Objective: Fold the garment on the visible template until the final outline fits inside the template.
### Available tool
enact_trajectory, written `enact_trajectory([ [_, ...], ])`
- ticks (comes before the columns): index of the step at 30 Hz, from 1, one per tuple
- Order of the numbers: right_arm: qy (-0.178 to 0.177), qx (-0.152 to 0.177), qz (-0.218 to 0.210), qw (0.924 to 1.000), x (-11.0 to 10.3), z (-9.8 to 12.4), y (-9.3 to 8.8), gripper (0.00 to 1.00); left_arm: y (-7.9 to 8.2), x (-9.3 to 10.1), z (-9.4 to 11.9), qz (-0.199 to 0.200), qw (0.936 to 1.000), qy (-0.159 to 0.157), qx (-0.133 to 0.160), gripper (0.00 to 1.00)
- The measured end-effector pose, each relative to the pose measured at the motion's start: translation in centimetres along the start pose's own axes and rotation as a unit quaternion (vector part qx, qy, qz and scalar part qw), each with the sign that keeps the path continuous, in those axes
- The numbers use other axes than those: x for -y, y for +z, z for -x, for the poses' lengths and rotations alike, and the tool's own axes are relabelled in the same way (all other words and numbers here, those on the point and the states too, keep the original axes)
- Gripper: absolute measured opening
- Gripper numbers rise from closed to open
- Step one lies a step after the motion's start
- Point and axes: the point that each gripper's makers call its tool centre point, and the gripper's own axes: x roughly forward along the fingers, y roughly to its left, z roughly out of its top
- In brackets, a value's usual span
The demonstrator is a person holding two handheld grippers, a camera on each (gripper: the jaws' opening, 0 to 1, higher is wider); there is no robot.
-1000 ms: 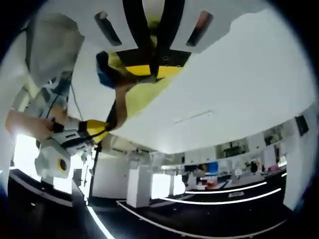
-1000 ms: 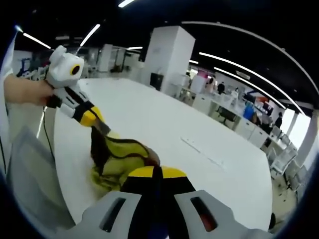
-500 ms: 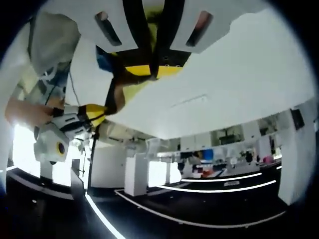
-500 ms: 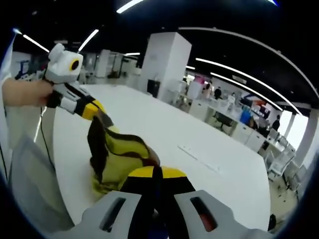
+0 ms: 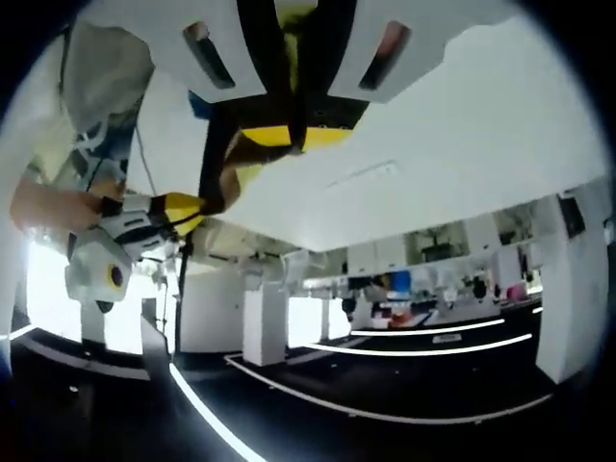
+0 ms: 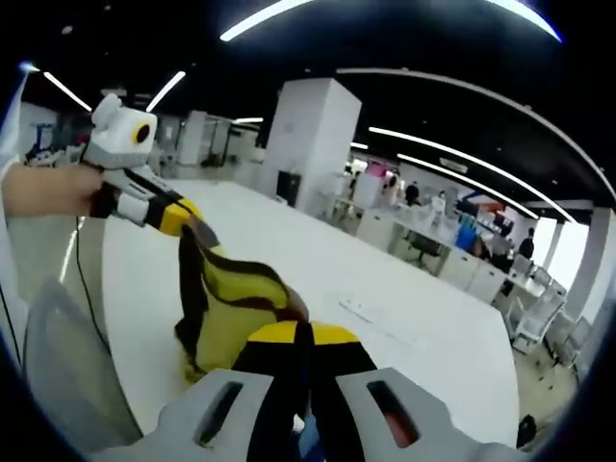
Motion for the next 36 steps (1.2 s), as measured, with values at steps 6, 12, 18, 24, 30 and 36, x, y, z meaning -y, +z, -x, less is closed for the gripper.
enact_trajectory([
  [6,-0.01,0.029,0.0,0.9995,0.1,1.0,2.1,0.03,2.3,0.4,0.9,-0.002,0.9995,0.0,0.03,0.0],
  [12,-0.018,0.039,0.012,0.999,0.0,1.8,3.3,0.03,3.3,0.9,1.6,-0.008,0.999,-0.002,0.043,0.0],
  [18,-0.027,0.051,0.017,0.9982,0.1,2.9,4.7,0.03,4.8,1.2,2.8,-0.011,0.998,-0.002,0.062,0.0],
  [24,-0.031,0.057,0.026,0.9975,-0.1,3.7,5.7,0.03,6.0,1.3,3.9,-0.017,0.9969,0.001,0.076,0.0],
  [30,-0.038,0.073,0.038,0.9959,-0.3,4.8,7.5,0.03,7.8,2.0,5.3,-0.028,0.9951,0.001,0.095,0.0],
  [36,-0.047,0.092,0.048,0.9936,-0.2,6.4,9.4,0.03,9.8,3.0,6.6,-0.039,0.9927,-0.002,0.114,0.0],
])
